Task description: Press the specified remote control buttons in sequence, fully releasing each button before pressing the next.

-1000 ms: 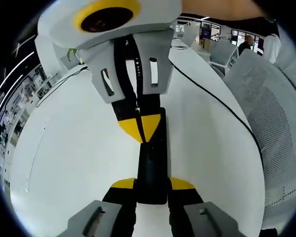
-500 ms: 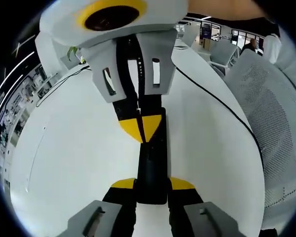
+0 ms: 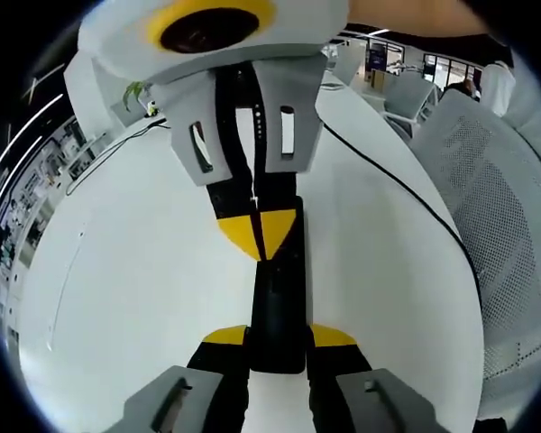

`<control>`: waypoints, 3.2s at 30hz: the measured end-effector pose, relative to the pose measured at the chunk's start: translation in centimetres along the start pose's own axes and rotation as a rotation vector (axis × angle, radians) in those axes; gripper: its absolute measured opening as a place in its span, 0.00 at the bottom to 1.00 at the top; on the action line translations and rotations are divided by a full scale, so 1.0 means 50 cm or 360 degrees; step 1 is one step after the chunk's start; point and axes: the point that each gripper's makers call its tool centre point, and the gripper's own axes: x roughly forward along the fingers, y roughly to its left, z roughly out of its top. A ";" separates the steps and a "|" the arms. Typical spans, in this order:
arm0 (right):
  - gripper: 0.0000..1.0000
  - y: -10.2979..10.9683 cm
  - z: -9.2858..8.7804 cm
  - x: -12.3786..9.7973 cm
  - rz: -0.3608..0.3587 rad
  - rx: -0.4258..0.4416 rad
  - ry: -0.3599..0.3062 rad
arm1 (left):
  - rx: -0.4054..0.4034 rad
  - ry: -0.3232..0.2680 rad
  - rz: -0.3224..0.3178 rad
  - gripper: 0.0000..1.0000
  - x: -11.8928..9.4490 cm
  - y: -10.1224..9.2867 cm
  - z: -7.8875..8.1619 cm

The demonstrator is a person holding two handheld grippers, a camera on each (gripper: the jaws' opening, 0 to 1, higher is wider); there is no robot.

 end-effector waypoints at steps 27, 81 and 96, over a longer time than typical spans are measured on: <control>0.00 -0.012 0.031 -0.097 -0.0159 -0.0047 -0.0098 | 0.0015 0.0010 0.0000 0.23 -0.001 0.000 0.004; 0.00 0.019 0.004 -0.005 -0.0020 -0.0039 -0.0040 | 0.0036 0.0003 0.0014 0.23 0.000 -0.001 0.004; 0.00 0.019 0.006 0.002 0.0007 -0.0046 0.0003 | 0.0029 -0.0006 0.0011 0.23 0.002 0.001 0.002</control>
